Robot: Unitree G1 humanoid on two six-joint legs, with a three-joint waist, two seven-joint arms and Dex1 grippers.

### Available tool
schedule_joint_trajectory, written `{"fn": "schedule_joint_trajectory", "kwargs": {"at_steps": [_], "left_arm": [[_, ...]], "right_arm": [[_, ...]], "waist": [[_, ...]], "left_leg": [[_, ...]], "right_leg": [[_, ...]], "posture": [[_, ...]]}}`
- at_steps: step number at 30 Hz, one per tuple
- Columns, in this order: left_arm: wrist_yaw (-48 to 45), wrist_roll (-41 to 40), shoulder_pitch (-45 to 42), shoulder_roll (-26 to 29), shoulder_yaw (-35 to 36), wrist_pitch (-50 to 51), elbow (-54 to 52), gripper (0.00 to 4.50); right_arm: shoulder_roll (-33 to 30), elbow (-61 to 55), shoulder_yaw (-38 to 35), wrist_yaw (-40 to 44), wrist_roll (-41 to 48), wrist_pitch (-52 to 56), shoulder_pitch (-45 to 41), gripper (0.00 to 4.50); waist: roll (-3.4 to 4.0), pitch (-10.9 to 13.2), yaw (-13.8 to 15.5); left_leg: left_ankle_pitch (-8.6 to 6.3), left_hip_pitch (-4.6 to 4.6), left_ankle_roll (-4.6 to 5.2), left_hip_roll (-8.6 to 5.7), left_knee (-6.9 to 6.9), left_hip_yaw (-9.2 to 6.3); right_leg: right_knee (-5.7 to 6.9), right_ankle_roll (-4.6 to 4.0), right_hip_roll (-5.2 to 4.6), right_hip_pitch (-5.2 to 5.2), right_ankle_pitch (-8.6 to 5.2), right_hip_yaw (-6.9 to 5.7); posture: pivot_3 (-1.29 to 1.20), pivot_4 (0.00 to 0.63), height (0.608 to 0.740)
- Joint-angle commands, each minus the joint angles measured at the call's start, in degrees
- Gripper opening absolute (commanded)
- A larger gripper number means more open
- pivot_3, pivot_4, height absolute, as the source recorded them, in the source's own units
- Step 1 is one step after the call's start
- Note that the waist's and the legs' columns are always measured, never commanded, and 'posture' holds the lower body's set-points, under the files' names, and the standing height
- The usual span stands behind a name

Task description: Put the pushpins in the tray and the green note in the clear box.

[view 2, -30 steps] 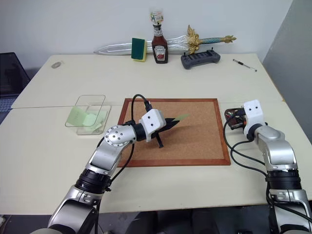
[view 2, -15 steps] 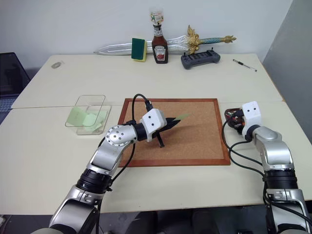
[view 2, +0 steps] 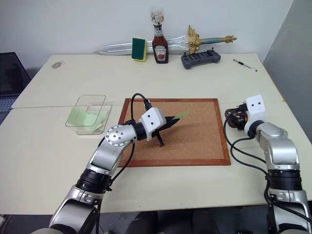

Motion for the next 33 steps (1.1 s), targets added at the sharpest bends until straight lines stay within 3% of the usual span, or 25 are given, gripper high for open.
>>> {"fn": "schedule_joint_trajectory", "kwargs": {"at_steps": [1,8,21,24,29,33], "left_arm": [[2.0,-1.3,-0.8,0.4,2.7,2.2,-5.1,0.00],[7.0,-1.3,2.0,3.1,8.4,11.4,-13.5,0.00],[15.7,-3.4,9.4,11.0,25.2,28.4,-22.9,0.00],[16.7,-4.2,10.6,12.9,29.0,29.5,-22.3,0.00],[18.6,-5.5,10.9,14.4,32.8,30.4,-20.0,0.00],[20.5,-6.2,10.3,15.1,35.1,30.8,-16.1,0.00]], "right_arm": [[-0.8,-8.4,1.8,8.2,4.4,-2.2,0.5,2.92],[3.5,-12.9,8.2,17.6,10.5,-4.1,-0.7,2.92],[18.6,-3.7,15.6,20.1,13.0,-3.9,-13.4,2.92],[20.3,-1.2,16.5,20.2,11.7,-5.4,-14.9,3.27],[20.6,0.6,17.9,21.0,10.1,-7.4,-15.7,4.42],[20.7,0.7,18.9,21.6,9.3,-7.9,-15.7,4.42]], "waist": [[-0.01,0.0,-0.1],[-0.01,0.0,-0.1],[-0.01,0.0,-0.2],[-0.02,0.0,0.0],[-0.02,0.0,0.0],[-0.02,0.0,-0.1]], "left_leg": [[0.00,0.01,0.00,0.01,0.00,-0.01],[0.00,0.02,0.00,0.02,0.03,-0.06],[0.02,0.07,-0.03,0.04,0.02,-0.15],[0.02,0.05,-0.04,0.02,0.02,-0.18],[0.02,0.06,-0.04,0.03,0.00,-0.18],[0.02,0.06,-0.04,0.03,0.00,-0.17]], "right_leg": [[-0.01,0.00,0.01,0.02,0.00,-0.02],[-0.01,0.00,0.02,0.06,0.00,-0.05],[0.08,0.00,0.03,0.01,0.00,-0.10],[0.09,0.00,0.02,0.01,0.00,-0.12],[0.09,-0.01,0.02,-0.01,0.01,-0.14],[0.09,-0.02,0.02,-0.02,0.01,-0.13]], "posture": [[0.00,0.150,0.740],[0.00,0.150,0.740],[0.00,0.150,0.740],[0.00,0.150,0.740],[0.00,0.150,0.740],[0.00,0.150,0.740]]}}
